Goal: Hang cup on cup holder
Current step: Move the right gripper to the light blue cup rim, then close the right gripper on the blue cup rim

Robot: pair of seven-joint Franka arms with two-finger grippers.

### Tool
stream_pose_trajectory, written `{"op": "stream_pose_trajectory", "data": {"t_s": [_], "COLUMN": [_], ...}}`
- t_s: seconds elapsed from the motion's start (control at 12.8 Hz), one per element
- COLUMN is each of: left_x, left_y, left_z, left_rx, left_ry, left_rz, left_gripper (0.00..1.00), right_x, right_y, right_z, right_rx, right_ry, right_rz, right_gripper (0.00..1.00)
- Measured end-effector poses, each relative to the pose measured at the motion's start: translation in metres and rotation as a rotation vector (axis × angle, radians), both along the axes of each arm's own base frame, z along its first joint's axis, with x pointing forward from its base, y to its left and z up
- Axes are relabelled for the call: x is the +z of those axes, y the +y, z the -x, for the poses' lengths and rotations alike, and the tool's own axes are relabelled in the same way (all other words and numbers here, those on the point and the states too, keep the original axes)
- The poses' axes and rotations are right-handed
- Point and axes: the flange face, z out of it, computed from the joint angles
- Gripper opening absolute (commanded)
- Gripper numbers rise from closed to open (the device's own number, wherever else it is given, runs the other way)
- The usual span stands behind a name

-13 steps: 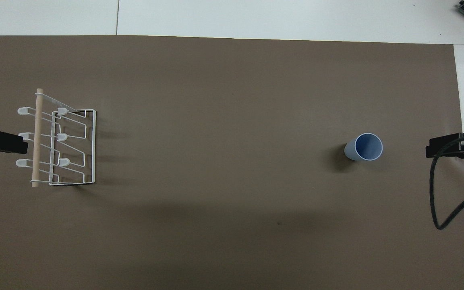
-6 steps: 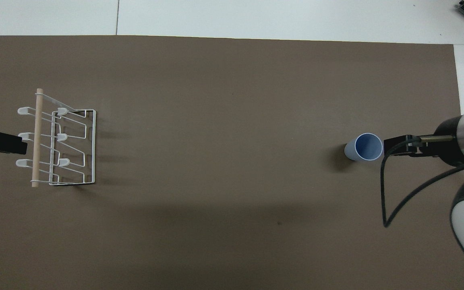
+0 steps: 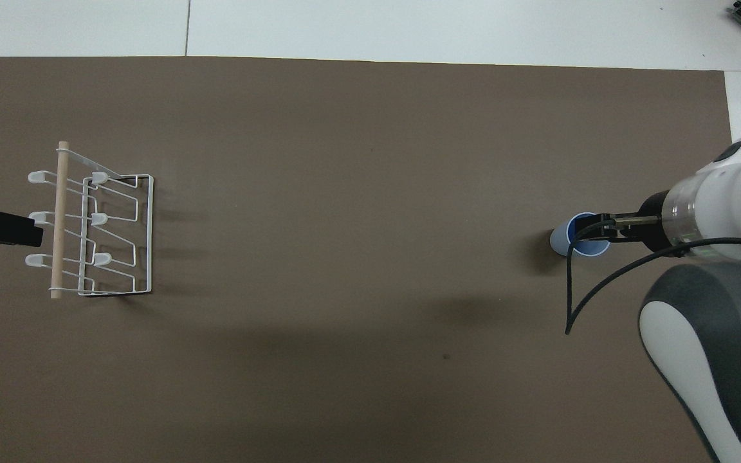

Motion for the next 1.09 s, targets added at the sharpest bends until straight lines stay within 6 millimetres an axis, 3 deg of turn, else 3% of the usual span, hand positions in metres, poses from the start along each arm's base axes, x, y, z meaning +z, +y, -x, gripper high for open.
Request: {"op": "stream_pose_trajectory", "data": {"t_s": [0.63,1.09], "left_x": [0.0,0.001], "left_y": [0.0,-0.012], "left_z": [0.0,0.001], "left_rx": [-0.001,-0.023], "left_ry": [0.0,-0.002], "left_rz": [0.0,-0.002], "left_gripper": [1.0,1.0], "right_x": [-0.101,-0.136], "right_y": [-0.002,-0.002], "right_z": [-0.023,-0.039], "right_rx": [-0.003,-0.004], "right_ry": [-0.032,-0.05], "right_rz": [-0.009,-0.014], "right_gripper": [1.0,1.0]}}
